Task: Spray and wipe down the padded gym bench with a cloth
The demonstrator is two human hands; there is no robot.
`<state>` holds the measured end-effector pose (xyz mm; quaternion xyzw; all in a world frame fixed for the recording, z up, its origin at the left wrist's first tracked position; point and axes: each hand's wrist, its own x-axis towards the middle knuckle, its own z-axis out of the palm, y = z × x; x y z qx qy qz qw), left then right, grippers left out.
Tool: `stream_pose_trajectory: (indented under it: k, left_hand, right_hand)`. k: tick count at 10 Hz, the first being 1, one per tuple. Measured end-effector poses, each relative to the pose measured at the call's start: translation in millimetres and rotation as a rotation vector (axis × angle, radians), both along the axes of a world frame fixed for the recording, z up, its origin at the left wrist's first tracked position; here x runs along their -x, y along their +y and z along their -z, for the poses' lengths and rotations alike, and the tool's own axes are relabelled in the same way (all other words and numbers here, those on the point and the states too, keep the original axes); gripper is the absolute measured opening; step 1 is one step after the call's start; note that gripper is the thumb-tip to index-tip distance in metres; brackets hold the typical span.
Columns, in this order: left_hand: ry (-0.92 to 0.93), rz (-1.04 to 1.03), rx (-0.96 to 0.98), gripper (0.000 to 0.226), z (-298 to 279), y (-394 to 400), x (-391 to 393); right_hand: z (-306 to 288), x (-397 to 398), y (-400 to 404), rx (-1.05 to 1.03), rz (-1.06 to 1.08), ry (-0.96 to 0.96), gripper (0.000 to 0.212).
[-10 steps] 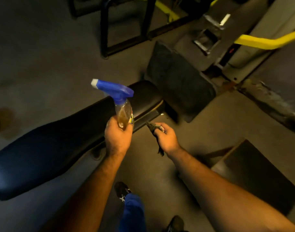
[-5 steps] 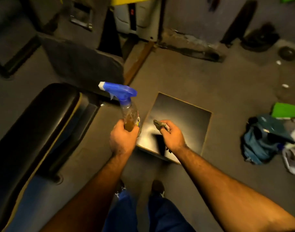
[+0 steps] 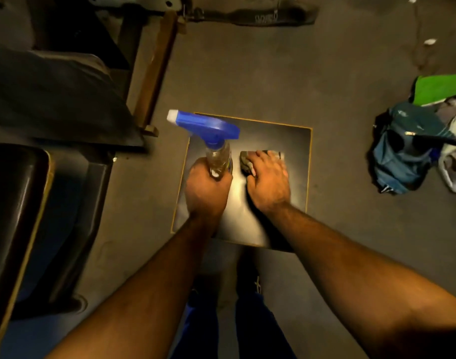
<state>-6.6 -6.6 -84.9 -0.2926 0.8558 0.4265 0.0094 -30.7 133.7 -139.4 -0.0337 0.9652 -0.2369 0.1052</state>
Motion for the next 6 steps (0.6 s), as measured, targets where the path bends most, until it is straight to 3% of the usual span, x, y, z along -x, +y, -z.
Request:
stream_pose_trajectory:
  k: [3, 5, 6]
  left_hand:
    - [0.014, 0.051, 0.067, 0.044, 18, 16, 0]
    - [-0.038, 0.072, 0.072, 0.067, 4, 12, -4]
    - [-0.152, 0.097, 0.056, 0.078, -13, 0, -17]
  right_hand:
    - [41, -14, 13, -0.191, -0.191, -0.032, 0.085]
    - [19, -5, 11, -0.173, -0.207, -0.162, 0.079]
    - [-8, -16, 13, -0.097, -0.085, -0.172, 0.076]
